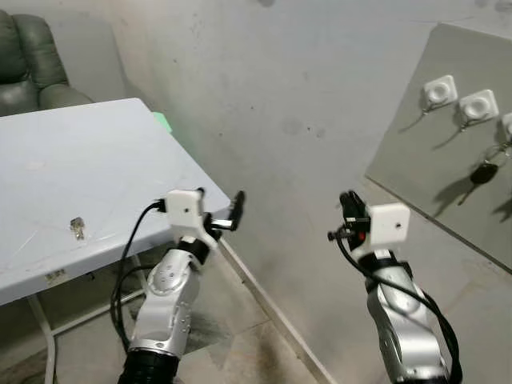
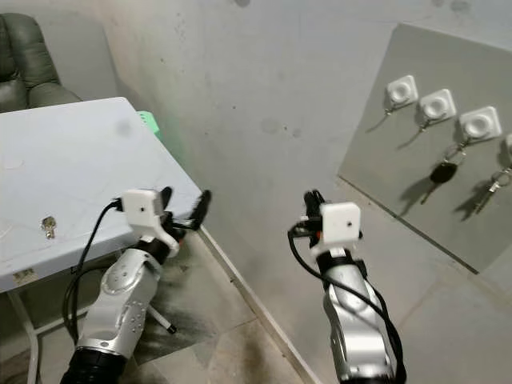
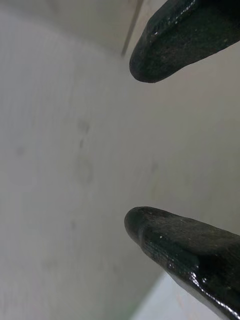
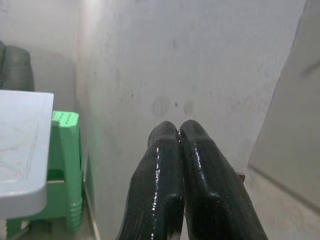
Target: Hang keys on a hook
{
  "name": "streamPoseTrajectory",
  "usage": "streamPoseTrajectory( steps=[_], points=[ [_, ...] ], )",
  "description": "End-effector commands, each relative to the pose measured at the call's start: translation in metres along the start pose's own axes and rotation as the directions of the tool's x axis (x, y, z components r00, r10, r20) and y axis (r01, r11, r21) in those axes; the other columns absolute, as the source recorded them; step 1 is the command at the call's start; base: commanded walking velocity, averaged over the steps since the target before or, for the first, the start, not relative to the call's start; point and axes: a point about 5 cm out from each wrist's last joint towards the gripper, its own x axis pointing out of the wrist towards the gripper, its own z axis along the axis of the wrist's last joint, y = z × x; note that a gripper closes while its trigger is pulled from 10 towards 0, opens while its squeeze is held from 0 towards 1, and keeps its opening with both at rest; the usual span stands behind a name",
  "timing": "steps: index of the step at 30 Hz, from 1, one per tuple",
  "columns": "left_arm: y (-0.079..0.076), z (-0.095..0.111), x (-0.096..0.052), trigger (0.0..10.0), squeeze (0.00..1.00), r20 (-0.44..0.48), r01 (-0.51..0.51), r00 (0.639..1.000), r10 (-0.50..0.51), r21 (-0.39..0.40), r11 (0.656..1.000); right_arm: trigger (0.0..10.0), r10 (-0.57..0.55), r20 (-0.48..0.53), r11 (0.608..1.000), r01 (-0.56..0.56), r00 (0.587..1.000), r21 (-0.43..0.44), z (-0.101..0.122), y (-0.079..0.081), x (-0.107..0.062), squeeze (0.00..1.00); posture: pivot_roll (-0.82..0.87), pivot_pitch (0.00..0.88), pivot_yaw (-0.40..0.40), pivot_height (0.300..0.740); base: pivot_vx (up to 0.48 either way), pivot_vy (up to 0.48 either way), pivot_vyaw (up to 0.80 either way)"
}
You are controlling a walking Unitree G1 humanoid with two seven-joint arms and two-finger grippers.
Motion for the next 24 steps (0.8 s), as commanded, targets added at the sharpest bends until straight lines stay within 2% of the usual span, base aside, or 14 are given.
streamPoseTrajectory(
  steps=[1,6,9,11,13,14,24],
  points=[
    [-0.009,0.007,0.006,10.0,0.0,0.015,0.066,0.998,-0.066,0.03,0.997,10.0,-0.006,0.026,1.0,0.006,1.0,-0.002,0.005,-0.002,0.009,0.0,0.0,0.011,-0.064,0.74,0.0,0.0,0.0],
    [-0.02,0.014,0.012,10.0,0.0,0.033,0.126,0.991,-0.128,0.034,0.991,10.0,-0.016,0.094,1.0,0.017,0.995,-0.012,0.019,-0.009,0.03,0.0,0.0,0.011,-0.059,0.74,0.0,0.0,0.0],
    [-0.022,0.017,0.013,10.0,0.0,0.042,0.137,0.989,-0.139,0.032,0.99,10.0,-0.02,0.112,0.999,0.023,0.994,-0.024,0.022,-0.011,0.033,0.0,0.0,0.009,-0.062,0.74,0.0,0.0,0.0],
    [-0.026,0.02,0.013,10.0,0.0,0.055,0.155,0.986,-0.156,0.021,0.988,10.0,-0.051,0.116,0.997,0.058,0.992,-0.053,0.023,-0.019,0.035,0.0,0.0,0.009,-0.067,0.74,0.0,0.0,0.0],
    [-0.027,0.02,0.013,10.0,0.0,0.056,0.158,0.986,-0.159,0.018,0.987,10.0,-0.057,0.117,0.996,0.064,0.992,-0.059,0.023,-0.021,0.035,0.0,0.01,0.009,-0.072,0.74,0.0,0.0,0.0],
    [-0.029,0.021,0.012,10.0,0.0,0.059,0.165,0.984,-0.166,0.028,0.986,10.0,-0.089,0.12,0.992,0.099,0.989,-0.073,0.022,-0.029,0.033,0.0,0.01,0.01,-0.08,0.74,0.0,0.0,0.0],
    [-0.045,0.019,0.008,10.0,0.0,0.047,0.233,0.971,-0.235,0.041,0.972,10.0,-0.256,0.184,0.95,0.282,0.949,-0.133,0.026,-0.067,0.016,0.0,0.0,0.005,-0.083,0.74,0.0,0.0,0.0]
  ],
)
